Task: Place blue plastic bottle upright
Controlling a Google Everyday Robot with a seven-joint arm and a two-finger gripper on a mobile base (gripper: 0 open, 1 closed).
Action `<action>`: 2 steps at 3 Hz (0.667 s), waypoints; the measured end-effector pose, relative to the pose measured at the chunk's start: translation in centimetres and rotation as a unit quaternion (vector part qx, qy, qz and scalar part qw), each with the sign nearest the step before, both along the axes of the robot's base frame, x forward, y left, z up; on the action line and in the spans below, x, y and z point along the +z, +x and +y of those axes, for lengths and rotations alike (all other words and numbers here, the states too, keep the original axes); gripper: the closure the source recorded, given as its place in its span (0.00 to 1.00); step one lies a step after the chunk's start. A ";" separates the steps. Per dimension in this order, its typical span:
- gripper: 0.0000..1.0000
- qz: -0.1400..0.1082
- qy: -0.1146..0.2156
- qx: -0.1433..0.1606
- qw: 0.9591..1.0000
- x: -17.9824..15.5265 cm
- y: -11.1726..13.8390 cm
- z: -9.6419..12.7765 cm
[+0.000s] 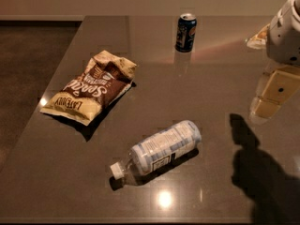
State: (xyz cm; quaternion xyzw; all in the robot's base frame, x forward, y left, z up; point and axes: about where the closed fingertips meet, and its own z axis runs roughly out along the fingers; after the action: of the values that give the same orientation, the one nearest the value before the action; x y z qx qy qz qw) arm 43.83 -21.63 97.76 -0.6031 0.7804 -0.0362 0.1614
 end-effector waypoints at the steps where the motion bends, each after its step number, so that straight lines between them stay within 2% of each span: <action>1: 0.00 0.000 0.000 0.000 1.000 0.0 0.0 0.0; 2: 0.00 0.006 0.018 0.032 0.999 0.2 0.0 1.7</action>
Offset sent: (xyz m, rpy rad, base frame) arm -0.0011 0.0414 -0.0015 0.0915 0.0562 0.1607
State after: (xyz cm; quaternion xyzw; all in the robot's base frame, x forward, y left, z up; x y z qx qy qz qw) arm 43.84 -19.89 97.92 -0.6247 0.7623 -0.0132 0.1688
